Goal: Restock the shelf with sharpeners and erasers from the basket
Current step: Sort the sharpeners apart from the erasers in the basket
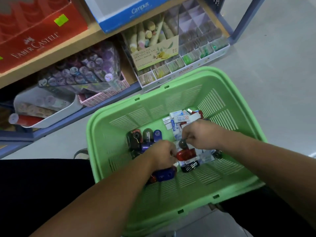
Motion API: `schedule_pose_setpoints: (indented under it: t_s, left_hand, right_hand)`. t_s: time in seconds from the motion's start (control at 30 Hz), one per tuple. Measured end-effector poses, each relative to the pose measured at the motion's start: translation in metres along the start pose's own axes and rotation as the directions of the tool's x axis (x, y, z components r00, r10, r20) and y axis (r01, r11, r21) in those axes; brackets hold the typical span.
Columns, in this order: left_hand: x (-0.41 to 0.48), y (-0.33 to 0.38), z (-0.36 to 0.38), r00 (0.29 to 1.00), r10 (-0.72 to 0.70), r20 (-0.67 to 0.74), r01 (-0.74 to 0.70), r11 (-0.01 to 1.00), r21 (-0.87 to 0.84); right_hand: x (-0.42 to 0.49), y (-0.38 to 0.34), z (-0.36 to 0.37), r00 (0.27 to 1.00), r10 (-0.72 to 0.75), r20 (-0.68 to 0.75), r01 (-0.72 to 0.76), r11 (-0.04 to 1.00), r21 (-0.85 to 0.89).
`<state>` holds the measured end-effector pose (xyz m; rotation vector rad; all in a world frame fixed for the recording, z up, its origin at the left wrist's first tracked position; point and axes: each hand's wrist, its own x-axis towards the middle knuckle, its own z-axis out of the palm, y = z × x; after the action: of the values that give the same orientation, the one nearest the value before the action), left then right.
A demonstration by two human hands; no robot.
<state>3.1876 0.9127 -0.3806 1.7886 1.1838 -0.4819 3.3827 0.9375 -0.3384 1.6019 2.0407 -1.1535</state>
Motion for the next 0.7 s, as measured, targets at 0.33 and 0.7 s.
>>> schedule_pose_setpoints:
  t_s: [0.33, 0.7]
  left_hand:
    - [-0.007, -0.002, 0.013, 0.985, 0.151, 0.089, -0.175, 0.872, 0.457]
    - [-0.019, -0.029, -0.037, 0.909, -0.243, -0.34, 0.192, 0.965, -0.176]
  right_hand:
    - [0.004, -0.013, 0.043, 0.985, -0.111, 0.128, 0.163, 0.836, -0.525]
    - [0.028, -0.032, 0.028, 0.997, 0.077, 0.001, -0.077, 0.992, 0.101]
